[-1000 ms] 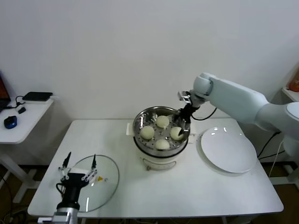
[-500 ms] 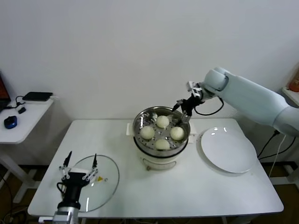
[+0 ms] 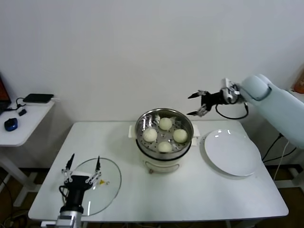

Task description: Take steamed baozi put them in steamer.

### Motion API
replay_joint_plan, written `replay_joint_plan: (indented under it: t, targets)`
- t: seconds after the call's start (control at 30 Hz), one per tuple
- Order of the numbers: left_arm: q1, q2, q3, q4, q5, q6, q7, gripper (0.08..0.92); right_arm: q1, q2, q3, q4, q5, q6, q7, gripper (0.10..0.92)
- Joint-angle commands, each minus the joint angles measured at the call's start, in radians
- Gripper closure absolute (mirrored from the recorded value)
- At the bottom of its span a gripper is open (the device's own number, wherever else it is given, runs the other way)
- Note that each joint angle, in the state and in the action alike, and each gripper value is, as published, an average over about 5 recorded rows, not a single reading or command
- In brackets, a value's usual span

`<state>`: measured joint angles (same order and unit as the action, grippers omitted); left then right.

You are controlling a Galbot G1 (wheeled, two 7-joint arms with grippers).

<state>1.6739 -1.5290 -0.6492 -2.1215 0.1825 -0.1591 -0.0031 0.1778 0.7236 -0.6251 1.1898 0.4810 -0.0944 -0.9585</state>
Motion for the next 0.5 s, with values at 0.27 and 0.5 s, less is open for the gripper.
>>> replay_joint_plan:
  t: [0.27,0.5]
  targets:
    - [0.019,-0.017,0.017,-0.014,0.014,-0.004,-0.010,0.177,-1.008,-0.069,0.993,0.402,-0.075,0.186,0.527,0.203]
    - [0.017,-0.014,0.018,-0.016,0.006,0.008,-0.014,0.177,-1.305,0.116,1.203,0.501,-0.076,0.249,0.657,0.203]
